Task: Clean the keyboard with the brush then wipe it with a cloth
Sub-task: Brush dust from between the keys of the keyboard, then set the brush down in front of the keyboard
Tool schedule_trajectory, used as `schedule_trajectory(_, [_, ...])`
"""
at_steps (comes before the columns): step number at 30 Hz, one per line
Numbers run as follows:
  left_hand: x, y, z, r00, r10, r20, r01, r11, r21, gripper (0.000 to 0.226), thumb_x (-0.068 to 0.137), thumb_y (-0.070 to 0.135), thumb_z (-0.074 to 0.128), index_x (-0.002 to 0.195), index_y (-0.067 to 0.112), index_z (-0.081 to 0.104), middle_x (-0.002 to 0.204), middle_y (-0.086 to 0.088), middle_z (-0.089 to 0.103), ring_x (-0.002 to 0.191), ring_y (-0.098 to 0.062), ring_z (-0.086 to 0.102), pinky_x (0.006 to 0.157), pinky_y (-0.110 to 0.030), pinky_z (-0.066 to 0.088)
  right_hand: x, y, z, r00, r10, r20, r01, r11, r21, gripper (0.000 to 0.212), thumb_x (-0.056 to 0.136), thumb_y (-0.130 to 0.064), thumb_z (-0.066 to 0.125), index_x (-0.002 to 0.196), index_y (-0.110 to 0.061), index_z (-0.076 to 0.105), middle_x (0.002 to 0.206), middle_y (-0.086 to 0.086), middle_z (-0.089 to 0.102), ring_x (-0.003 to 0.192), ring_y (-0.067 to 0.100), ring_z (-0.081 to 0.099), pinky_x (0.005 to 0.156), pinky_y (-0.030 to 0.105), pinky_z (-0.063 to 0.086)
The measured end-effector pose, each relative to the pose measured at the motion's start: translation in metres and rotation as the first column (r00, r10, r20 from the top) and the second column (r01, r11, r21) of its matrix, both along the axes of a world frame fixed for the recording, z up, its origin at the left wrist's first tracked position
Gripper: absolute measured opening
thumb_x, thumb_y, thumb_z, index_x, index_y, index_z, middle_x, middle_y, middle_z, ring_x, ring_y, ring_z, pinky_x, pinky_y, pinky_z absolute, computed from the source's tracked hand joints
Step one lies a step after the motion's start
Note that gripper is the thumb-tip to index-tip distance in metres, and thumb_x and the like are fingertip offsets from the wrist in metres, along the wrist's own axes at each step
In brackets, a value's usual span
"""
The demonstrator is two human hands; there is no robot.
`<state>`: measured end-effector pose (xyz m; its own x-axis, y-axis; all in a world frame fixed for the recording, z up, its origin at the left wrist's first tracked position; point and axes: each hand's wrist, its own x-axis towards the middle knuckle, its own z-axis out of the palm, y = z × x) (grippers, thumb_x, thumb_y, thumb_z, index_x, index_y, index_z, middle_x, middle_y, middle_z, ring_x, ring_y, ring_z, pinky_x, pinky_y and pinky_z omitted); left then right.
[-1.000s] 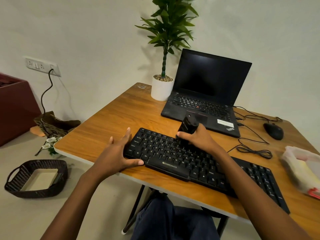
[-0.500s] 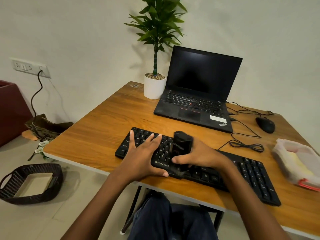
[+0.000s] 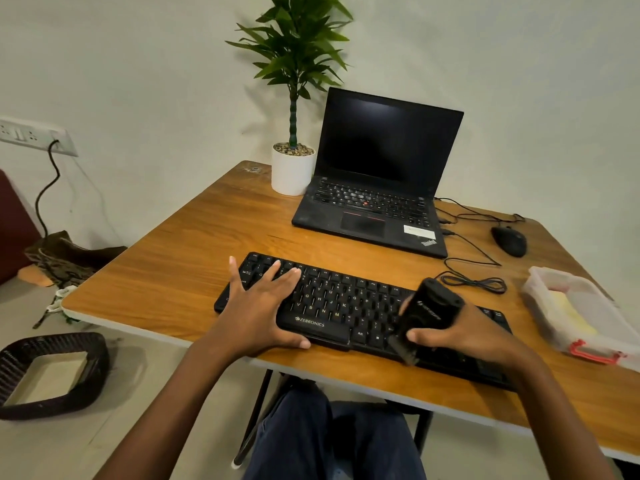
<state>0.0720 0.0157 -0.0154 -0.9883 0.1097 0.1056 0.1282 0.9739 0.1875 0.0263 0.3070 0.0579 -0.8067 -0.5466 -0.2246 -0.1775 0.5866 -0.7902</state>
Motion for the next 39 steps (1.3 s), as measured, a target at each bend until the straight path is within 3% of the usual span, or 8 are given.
schedule_trajectory(4, [-0.005, 0.020, 0.001, 0.997, -0.053, 0.048, 0.054, 0.999, -0.010, 0.140, 0.029, 0.100, -0.004, 0.149, 0.029, -0.005, 0.157, 0.013, -0.004, 0.134, -0.004, -0.027, 0.091, -0.056, -0.039, 0.009, 0.037, -0.004, 0.945, -0.323, -0.058, 0.315, 0.943, -0.110, 0.031, 0.074, -0.014, 0.073, 0.095, -0.028, 0.054, 0.095, -0.003, 0.063, 0.084, 0.006, 0.059, 0.062, 0.017, 0.044])
schedule_trajectory(7, [-0.010, 0.049, 0.004, 0.991, -0.134, 0.004, 0.133, 0.987, 0.085, 0.126, 0.041, 0.098, -0.002, 0.149, 0.033, 0.001, 0.155, 0.017, -0.004, 0.134, -0.004, -0.029, 0.090, -0.050, -0.042, 0.020, 0.053, -0.013, 0.800, -0.598, 0.048, 0.550, 0.700, -0.456, 0.031, 0.066, -0.019, 0.077, 0.088, -0.026, 0.056, 0.092, 0.003, 0.066, 0.083, 0.014, 0.062, 0.066, 0.027, 0.048])
schedule_trajectory(13, [-0.001, 0.136, 0.030, 0.957, -0.281, -0.068, 0.275, 0.812, 0.515, 0.085, 0.072, 0.078, 0.045, 0.143, 0.045, 0.009, 0.149, 0.025, 0.017, 0.140, 0.000, 0.016, 0.118, -0.039, -0.004, 0.046, 0.050, -0.035, 0.776, -0.484, 0.403, 0.592, 0.341, -0.730, 0.091, 0.026, -0.048, 0.091, 0.104, -0.012, 0.060, 0.099, 0.013, 0.070, 0.077, 0.020, 0.068, 0.048, 0.023, 0.052])
schedule_trajectory(19, [0.020, 0.174, 0.010, 0.939, -0.278, -0.204, 0.337, 0.614, 0.714, 0.074, 0.068, 0.060, 0.065, 0.135, 0.033, 0.048, 0.118, 0.027, 0.052, 0.111, 0.004, 0.051, 0.095, -0.027, 0.045, 0.077, 0.046, -0.049, 0.860, -0.285, 0.423, 0.508, 0.413, -0.756, 0.088, 0.044, -0.044, 0.088, 0.120, -0.011, 0.055, 0.109, 0.021, 0.066, 0.092, 0.038, 0.066, 0.059, 0.039, 0.057])
schedule_trajectory(22, [0.027, 0.167, -0.004, 0.946, -0.260, -0.191, 0.320, 0.681, 0.658, 0.072, 0.063, 0.065, 0.065, 0.128, 0.036, 0.055, 0.116, 0.028, 0.054, 0.110, 0.007, 0.051, 0.092, -0.021, 0.044, 0.087, 0.061, -0.056, 0.833, -0.412, 0.368, 0.541, 0.467, -0.700, 0.084, 0.040, -0.038, 0.092, 0.114, -0.017, 0.057, 0.101, 0.015, 0.069, 0.079, 0.031, 0.068, 0.054, 0.032, 0.055])
schedule_trajectory(26, [0.032, 0.162, -0.014, 0.944, -0.301, -0.136, 0.326, 0.781, 0.533, 0.085, 0.057, 0.090, 0.041, 0.128, 0.044, 0.049, 0.116, 0.040, 0.043, 0.113, 0.018, 0.039, 0.097, -0.010, 0.031, 0.095, 0.079, -0.064, 0.817, -0.577, 0.014, 0.525, 0.734, -0.430, 0.050, 0.066, -0.004, 0.079, 0.105, -0.030, 0.062, 0.095, 0.002, 0.068, 0.078, 0.011, 0.061, 0.064, 0.015, 0.049])
schedule_trajectory(32, [0.025, 0.164, -0.022, 0.947, -0.292, -0.136, 0.321, 0.832, 0.452, 0.081, 0.061, 0.088, 0.039, 0.130, 0.046, 0.045, 0.117, 0.040, 0.041, 0.110, 0.020, 0.033, 0.094, -0.005, 0.021, 0.089, 0.084, -0.073, 0.805, -0.503, -0.313, 0.470, 0.864, -0.179, 0.048, 0.075, -0.023, 0.075, 0.114, -0.039, 0.052, 0.105, -0.026, 0.053, 0.098, -0.016, 0.046, 0.075, -0.001, 0.035])
schedule_trajectory(39, [0.011, 0.168, -0.020, 0.945, -0.301, -0.125, 0.326, 0.879, 0.348, 0.074, 0.066, 0.077, 0.037, 0.134, 0.045, 0.040, 0.124, 0.035, 0.037, 0.113, 0.016, 0.025, 0.095, -0.007, 0.017, 0.079, 0.082, -0.086, 0.757, -0.490, -0.433, 0.477, 0.867, -0.145, 0.040, 0.075, -0.047, 0.064, 0.108, -0.052, 0.043, 0.107, -0.035, 0.045, 0.108, -0.010, 0.041, 0.092, 0.024, 0.040])
